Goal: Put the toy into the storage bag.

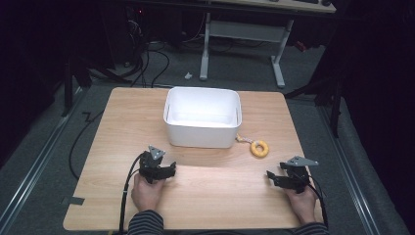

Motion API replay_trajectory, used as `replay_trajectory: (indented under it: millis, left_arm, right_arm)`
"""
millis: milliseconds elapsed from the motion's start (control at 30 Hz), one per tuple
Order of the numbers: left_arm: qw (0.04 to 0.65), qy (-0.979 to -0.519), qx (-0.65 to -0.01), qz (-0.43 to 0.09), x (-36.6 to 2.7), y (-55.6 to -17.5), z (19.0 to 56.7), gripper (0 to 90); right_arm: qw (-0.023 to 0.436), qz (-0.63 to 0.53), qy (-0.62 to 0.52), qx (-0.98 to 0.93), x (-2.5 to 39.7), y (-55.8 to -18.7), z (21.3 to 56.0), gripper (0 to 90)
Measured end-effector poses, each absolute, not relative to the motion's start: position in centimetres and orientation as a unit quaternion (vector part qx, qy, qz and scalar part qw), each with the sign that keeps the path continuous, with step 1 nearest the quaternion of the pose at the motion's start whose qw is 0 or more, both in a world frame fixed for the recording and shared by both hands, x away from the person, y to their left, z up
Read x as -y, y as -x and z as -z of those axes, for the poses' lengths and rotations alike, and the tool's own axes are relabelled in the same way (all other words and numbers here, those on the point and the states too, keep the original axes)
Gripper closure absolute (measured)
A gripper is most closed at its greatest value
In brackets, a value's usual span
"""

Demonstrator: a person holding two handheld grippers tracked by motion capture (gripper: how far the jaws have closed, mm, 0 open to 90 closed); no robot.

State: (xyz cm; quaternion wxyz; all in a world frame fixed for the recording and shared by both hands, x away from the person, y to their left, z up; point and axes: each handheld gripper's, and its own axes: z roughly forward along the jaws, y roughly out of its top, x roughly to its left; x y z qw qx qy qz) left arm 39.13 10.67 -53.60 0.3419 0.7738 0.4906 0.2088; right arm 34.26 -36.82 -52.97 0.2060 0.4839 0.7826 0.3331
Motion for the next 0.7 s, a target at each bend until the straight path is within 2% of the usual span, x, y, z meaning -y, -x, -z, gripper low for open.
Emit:
replay_trajectory:
  millis: [700]
  left_arm:
    - [0.342, -0.771, -0.495, -0.209, -10.76, -39.26, 53.59, 20.5]
  right_arm:
    - [0.208, -0.33, -0.481, -0.786, 36.76, -34.26, 52.97, 28.5]
